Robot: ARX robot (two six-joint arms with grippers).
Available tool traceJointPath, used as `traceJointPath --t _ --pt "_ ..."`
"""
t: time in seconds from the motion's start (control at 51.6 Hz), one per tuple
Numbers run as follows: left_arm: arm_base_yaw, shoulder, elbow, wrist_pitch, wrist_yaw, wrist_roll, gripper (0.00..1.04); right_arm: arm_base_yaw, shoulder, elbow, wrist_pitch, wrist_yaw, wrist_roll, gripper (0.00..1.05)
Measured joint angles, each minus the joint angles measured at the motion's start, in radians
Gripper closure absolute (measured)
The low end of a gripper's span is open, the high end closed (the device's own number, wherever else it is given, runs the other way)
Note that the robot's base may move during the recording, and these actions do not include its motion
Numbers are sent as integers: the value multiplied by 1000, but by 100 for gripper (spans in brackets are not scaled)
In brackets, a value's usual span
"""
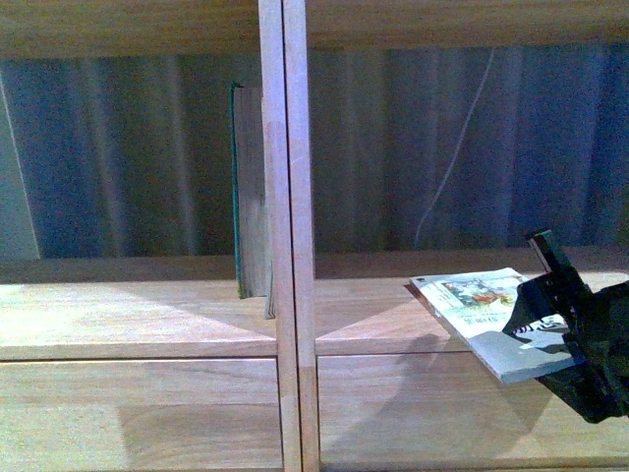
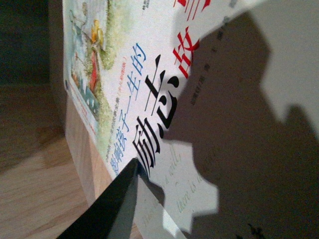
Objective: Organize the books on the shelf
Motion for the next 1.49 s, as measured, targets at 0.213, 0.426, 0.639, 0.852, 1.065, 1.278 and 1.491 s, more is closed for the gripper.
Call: traceJointPath --t 0.213,0.426,0.639,0.852,1.065,1.278,1.491 --pt "0 0 0 0 0 0 7 -11 -70 -25 3 -24 -31 97" --pt "0 0 0 0 0 0 7 -46 -170 -77 -11 -67 -77 97" --pt "0 0 0 0 0 0 7 -107 -332 -112 -39 -171 -143 97" --pt "0 0 0 0 0 0 7 -164 -482 -111 -68 -299 -218 97" --pt "0 0 0 0 0 0 7 -197 -576 -71 -78 -393 -264 97" --pt "0 0 0 0 0 0 7 -196 -678 -55 -99 -478 -309 97" --pt "85 149 12 208 163 -212 7 -153 -749 -58 -98 -502 -333 97"
